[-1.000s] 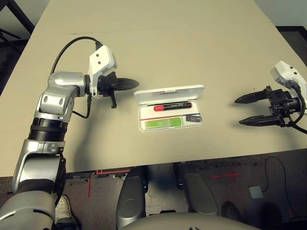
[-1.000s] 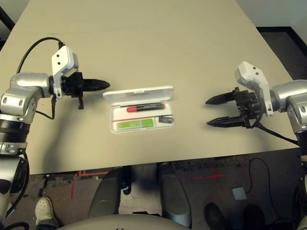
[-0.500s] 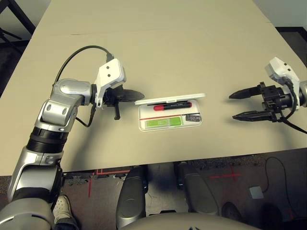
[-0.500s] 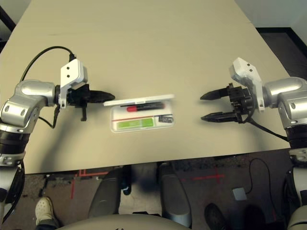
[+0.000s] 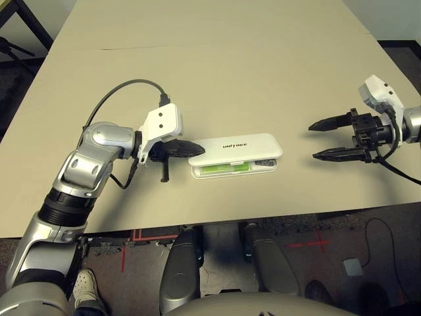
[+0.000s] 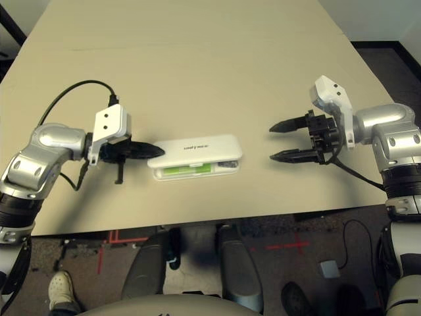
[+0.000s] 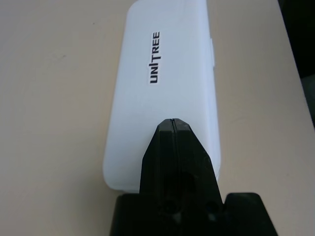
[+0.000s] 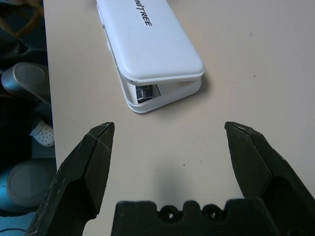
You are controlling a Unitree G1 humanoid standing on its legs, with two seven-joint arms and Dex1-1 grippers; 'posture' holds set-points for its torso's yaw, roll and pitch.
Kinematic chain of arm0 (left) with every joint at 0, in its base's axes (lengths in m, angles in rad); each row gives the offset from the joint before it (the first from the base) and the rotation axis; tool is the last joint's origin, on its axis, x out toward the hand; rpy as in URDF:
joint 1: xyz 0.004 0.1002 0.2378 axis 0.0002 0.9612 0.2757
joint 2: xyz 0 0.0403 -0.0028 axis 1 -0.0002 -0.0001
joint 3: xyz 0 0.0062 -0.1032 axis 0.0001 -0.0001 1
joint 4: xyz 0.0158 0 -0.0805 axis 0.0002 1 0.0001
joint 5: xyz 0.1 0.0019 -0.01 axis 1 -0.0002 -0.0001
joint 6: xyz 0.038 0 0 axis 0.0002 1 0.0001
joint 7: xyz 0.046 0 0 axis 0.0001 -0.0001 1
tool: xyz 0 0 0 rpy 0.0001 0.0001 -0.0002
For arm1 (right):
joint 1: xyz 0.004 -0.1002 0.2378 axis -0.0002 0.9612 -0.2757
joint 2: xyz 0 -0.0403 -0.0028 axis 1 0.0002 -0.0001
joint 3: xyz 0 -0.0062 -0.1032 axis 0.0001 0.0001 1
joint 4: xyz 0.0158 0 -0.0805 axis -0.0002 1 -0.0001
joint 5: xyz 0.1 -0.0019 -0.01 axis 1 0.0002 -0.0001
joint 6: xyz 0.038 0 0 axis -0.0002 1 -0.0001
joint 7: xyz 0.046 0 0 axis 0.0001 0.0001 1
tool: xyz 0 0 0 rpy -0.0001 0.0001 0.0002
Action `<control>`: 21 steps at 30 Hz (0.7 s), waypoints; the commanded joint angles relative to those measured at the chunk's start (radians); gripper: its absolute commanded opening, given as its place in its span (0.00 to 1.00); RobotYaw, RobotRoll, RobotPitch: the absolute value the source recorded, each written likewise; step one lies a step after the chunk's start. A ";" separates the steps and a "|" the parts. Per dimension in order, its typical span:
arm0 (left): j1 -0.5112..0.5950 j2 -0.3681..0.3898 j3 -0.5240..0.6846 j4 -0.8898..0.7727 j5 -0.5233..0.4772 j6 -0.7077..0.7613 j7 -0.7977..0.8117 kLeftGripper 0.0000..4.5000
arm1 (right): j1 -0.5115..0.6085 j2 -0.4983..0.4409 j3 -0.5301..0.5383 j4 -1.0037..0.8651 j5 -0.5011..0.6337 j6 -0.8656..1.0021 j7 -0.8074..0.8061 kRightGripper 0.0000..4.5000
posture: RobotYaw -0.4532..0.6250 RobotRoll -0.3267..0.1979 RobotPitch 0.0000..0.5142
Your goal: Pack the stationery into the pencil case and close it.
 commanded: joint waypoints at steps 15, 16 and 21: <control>-0.057 -0.112 -0.221 0.198 0.234 -0.125 0.082 0.00 | 0.004 -0.011 -0.014 0.020 0.001 -0.018 0.006 1.00 | 0.36 0.62 0.33; -0.056 -0.099 -0.246 0.222 0.266 -0.164 0.072 0.00 | 0.004 -0.010 -0.015 0.020 0.001 -0.017 0.006 1.00 | 0.36 0.62 0.33; -0.057 -0.091 -0.268 0.267 0.299 -0.195 0.064 0.00 | 0.000 -0.007 -0.021 0.026 -0.005 -0.021 0.006 1.00 | 0.35 0.62 0.32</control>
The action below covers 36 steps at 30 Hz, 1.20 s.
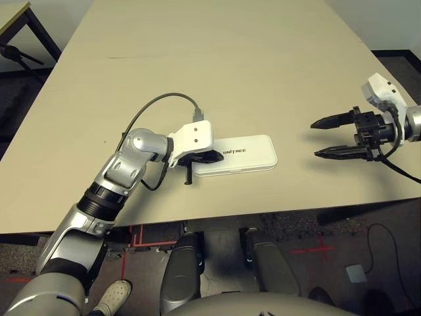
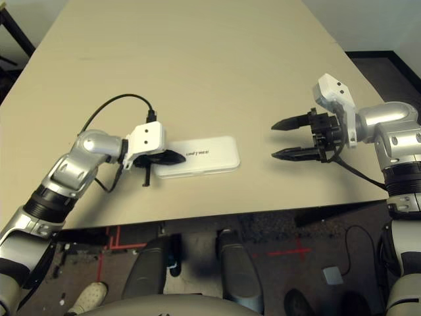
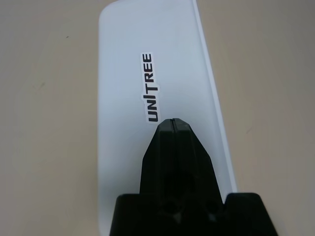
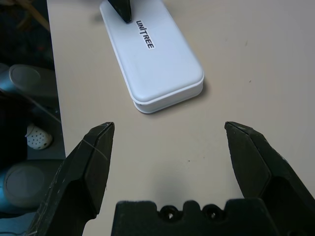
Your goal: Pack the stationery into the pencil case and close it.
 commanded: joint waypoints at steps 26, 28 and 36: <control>0.155 -0.141 0.700 -0.047 -0.163 0.143 0.721 0.99 | -0.035 0.215 -0.298 0.360 -0.143 -0.281 -0.910 1.00 | 0.39 0.62 0.28; 0.179 -0.170 0.732 -0.060 -0.158 0.151 0.810 0.99 | -0.035 0.239 -0.334 0.382 -0.136 -0.297 -1.013 1.00 | 0.39 0.62 0.27; 0.241 -0.233 0.837 -0.040 -0.145 0.107 1.046 0.99 | -0.032 0.317 -0.413 0.435 -0.123 -0.372 -1.215 1.00 | 0.39 0.62 0.27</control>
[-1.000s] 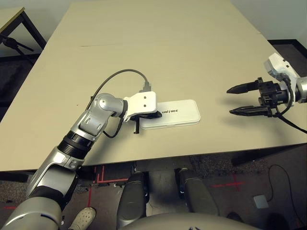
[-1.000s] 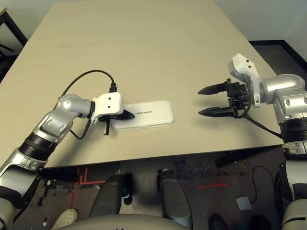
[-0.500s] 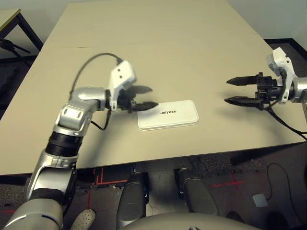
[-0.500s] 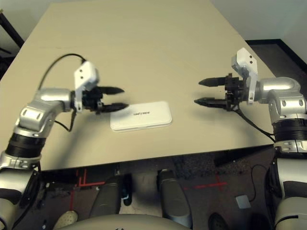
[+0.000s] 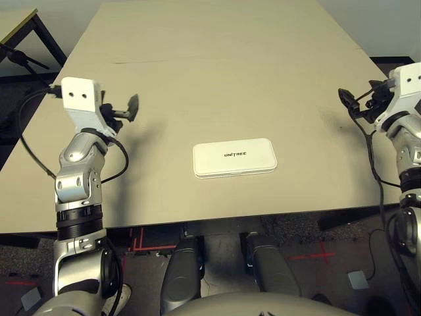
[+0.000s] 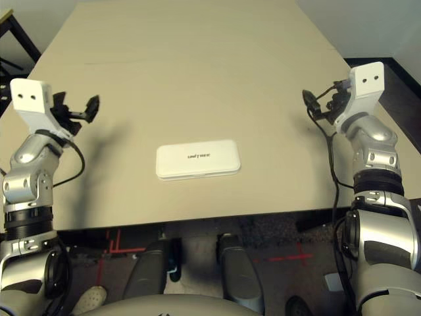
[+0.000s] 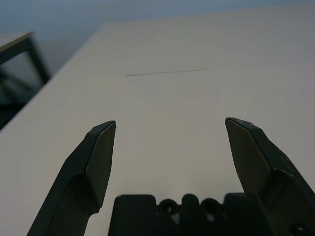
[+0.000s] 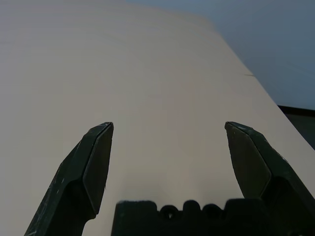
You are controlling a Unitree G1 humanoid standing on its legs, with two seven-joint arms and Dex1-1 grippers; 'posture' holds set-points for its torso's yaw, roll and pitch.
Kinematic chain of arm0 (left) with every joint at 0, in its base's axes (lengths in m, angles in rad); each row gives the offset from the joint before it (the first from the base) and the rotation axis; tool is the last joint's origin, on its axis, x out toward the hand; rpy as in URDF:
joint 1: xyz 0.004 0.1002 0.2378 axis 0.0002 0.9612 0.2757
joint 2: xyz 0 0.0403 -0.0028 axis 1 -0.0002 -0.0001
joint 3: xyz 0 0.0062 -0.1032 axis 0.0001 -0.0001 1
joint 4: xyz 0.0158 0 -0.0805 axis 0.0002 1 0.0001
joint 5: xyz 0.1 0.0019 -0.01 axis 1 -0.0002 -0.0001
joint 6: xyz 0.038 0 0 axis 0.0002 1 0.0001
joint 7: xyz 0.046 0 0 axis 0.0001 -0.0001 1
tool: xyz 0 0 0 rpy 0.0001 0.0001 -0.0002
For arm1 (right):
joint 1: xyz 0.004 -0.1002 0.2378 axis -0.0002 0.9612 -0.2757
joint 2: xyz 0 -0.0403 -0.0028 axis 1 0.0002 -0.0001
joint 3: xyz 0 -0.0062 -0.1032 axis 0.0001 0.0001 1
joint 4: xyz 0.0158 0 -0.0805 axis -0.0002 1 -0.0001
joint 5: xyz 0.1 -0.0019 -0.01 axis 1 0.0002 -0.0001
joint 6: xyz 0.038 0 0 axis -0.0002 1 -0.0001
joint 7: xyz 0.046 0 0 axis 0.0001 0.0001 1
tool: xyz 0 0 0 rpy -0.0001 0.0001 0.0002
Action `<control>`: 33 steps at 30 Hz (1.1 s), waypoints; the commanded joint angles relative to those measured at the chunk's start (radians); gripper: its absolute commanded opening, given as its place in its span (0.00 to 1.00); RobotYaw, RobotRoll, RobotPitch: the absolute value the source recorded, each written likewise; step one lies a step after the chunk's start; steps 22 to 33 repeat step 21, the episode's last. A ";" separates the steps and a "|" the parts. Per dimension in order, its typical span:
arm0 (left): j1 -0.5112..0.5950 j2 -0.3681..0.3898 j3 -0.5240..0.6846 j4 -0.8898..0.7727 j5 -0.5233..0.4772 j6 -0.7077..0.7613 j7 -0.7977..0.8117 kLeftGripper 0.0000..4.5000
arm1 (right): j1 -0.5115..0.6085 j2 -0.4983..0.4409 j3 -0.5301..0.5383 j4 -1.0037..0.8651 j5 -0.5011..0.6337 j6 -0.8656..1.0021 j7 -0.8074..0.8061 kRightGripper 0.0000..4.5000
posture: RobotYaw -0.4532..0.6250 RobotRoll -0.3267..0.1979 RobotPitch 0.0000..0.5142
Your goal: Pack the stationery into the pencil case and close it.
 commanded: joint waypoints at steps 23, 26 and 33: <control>0.076 -0.056 -0.014 0.042 0.033 -0.182 0.152 0.99 | -0.035 0.037 -0.057 0.200 0.003 -0.098 -0.109 1.00 | 0.39 0.62 0.26; 0.076 -0.056 -0.014 0.042 0.033 -0.182 0.152 0.99 | -0.035 0.037 -0.057 0.200 0.003 -0.098 -0.109 1.00 | 0.39 0.62 0.26; 0.076 -0.056 -0.014 0.042 0.033 -0.182 0.152 0.99 | -0.035 0.037 -0.057 0.200 0.003 -0.098 -0.109 1.00 | 0.39 0.62 0.26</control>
